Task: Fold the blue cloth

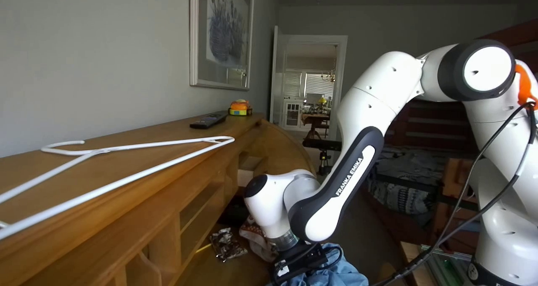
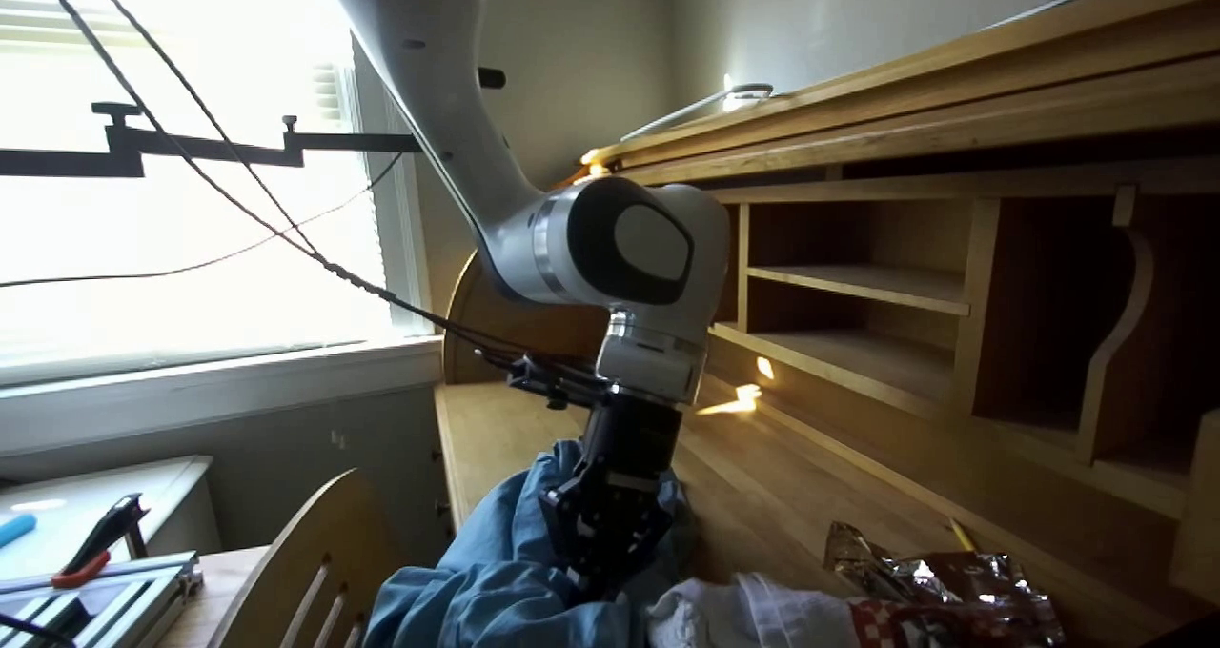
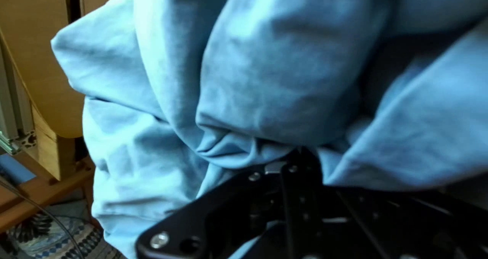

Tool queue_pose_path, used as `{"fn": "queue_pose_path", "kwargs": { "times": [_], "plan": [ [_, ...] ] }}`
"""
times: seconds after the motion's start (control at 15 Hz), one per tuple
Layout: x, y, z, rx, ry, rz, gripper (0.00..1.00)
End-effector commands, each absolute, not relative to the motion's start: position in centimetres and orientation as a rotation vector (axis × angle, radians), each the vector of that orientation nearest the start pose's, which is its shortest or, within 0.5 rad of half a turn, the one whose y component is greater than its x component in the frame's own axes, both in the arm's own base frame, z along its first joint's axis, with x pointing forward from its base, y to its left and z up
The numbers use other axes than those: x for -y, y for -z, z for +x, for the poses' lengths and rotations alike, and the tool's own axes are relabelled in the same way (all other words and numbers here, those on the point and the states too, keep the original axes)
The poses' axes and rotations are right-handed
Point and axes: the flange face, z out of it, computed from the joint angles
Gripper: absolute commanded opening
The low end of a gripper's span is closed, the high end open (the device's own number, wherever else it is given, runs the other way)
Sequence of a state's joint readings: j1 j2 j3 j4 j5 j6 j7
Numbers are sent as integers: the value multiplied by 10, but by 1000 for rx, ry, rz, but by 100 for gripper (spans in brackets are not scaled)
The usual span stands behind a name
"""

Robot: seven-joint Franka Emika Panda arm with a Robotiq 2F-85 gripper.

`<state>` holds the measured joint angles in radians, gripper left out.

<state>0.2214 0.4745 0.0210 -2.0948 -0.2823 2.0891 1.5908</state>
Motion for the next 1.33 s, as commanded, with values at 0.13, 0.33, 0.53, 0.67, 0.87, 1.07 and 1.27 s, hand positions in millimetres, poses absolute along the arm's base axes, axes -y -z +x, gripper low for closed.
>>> {"fn": "queue_pose_path", "kwargs": {
  "times": [0.13,0.33,0.53,0.67,0.87,1.07,1.27],
  "plan": [
    [-126,-150,535,-2093,-265,-2995,0],
    [-118,-160,548,-2145,-249,-2936,0],
    [-112,-171,559,-2182,-191,-2875,0],
    [-114,-179,564,-2173,-114,-2846,0],
    [-119,-191,570,-2160,-20,-2778,0],
    [-130,-196,572,-2107,36,-2786,28],
    [-139,-211,556,-2031,7,-2846,47]
  ]
}}
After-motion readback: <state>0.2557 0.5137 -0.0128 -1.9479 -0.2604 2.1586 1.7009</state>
